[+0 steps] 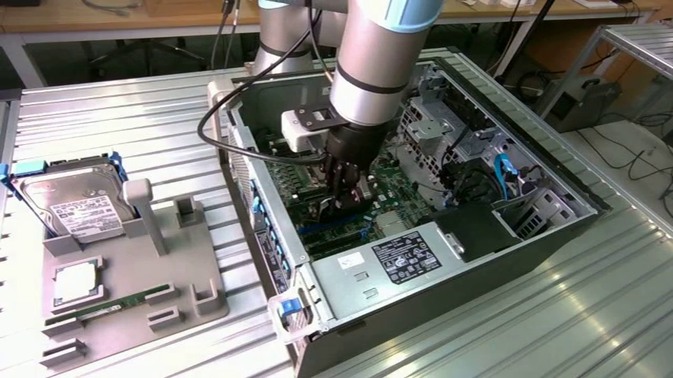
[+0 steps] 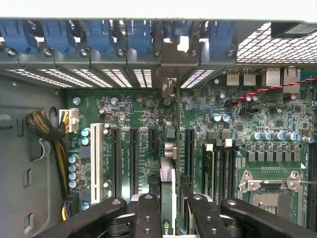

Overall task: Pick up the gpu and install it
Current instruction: 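Insert the gpu into the slot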

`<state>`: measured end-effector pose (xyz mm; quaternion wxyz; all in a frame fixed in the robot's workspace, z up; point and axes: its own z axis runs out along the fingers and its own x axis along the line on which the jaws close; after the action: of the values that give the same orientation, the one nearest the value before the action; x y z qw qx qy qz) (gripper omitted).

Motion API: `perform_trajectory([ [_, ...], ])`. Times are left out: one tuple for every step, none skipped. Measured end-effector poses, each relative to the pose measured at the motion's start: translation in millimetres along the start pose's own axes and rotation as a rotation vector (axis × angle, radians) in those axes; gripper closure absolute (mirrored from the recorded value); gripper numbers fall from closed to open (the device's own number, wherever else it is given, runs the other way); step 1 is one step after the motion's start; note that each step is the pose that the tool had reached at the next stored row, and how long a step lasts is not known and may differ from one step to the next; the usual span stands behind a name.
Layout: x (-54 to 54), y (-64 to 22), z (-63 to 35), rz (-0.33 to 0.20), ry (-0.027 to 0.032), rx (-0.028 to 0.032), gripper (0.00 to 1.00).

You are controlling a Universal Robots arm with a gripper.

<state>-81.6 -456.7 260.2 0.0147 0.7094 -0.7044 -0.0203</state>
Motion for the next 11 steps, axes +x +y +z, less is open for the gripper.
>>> perform_trajectory([
  [0.0,0.0,0.4,0.000,-0.0002,0.0000,0.74],
  [0.0,0.1,0.8,0.000,-0.0002,0.0000,0.74],
  [0.0,0.1,1.3,0.000,-0.0003,0.0000,0.74],
  [0.0,0.1,1.7,0.000,-0.0004,-0.0001,0.74],
  [0.0,0.1,2.0,0.000,-0.0003,-0.0001,0.74],
  [0.0,0.1,2.4,0.000,-0.0004,-0.0002,0.74],
  [0.0,0.1,2.7,0.000,-0.0004,-0.0002,0.74],
  [0.0,0.0,2.9,0.000,-0.0006,-0.0001,0.74],
  [0.0,0.1,2.9,0.000,-0.0007,0.0000,0.74],
  [0.0,0.1,2.9,0.000,-0.0007,0.0000,0.74],
  [0.0,0.0,2.9,0.000,-0.0007,0.0000,0.74],
])
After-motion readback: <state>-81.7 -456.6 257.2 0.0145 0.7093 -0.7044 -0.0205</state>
